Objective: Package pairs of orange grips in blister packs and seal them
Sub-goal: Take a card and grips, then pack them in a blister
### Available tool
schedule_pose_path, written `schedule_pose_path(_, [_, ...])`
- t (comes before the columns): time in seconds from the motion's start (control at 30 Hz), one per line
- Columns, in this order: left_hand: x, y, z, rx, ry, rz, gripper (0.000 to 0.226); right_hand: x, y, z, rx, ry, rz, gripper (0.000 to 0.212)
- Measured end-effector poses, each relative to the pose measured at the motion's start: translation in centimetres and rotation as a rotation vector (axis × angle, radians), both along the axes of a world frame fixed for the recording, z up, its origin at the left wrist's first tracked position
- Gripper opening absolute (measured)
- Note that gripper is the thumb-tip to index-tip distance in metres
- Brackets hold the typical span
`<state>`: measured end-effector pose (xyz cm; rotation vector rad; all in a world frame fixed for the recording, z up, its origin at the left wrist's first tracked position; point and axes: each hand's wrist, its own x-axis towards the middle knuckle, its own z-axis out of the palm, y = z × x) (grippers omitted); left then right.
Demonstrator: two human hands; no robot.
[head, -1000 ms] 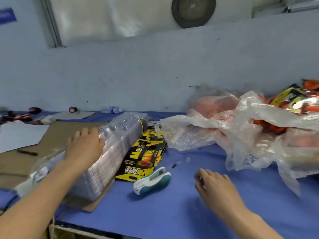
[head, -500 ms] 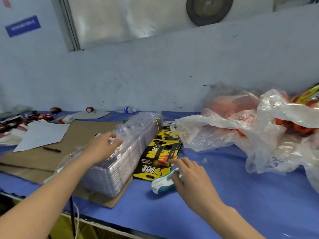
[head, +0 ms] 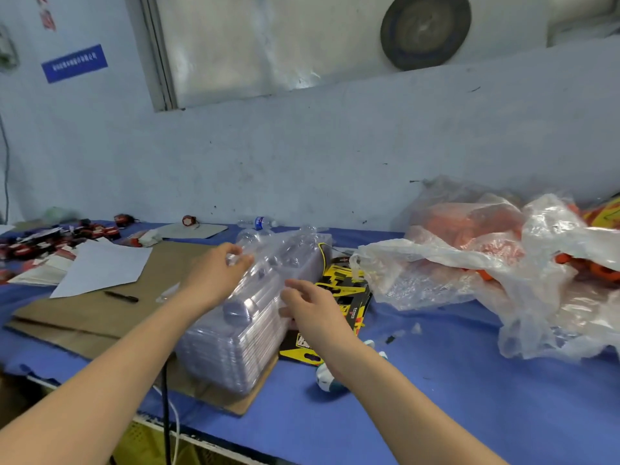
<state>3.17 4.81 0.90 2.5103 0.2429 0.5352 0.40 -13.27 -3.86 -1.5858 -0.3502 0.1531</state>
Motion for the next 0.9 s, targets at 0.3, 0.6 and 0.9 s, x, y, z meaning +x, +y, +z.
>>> schedule_pose_path(0.3, [0.2,-0.2,-2.2,-0.036,0.115,-0.009,0.041,0.2,5.0,-1.9,0.381,0.525,0.114,0.026])
schedule_pose_path(0.6, [0.4,0.6,0.0,-0.092,0.014,-0.077,0.044,1.0,6.4,-2.4,0.317,0.55,0.022,0.027])
schedule_pose_path(0.9, [-1.1,0.1,8.3,-0.384,-0.461,-0.129,0.033,1.4,5.3,-2.1,-0.092,0.331,-0.084,0.032])
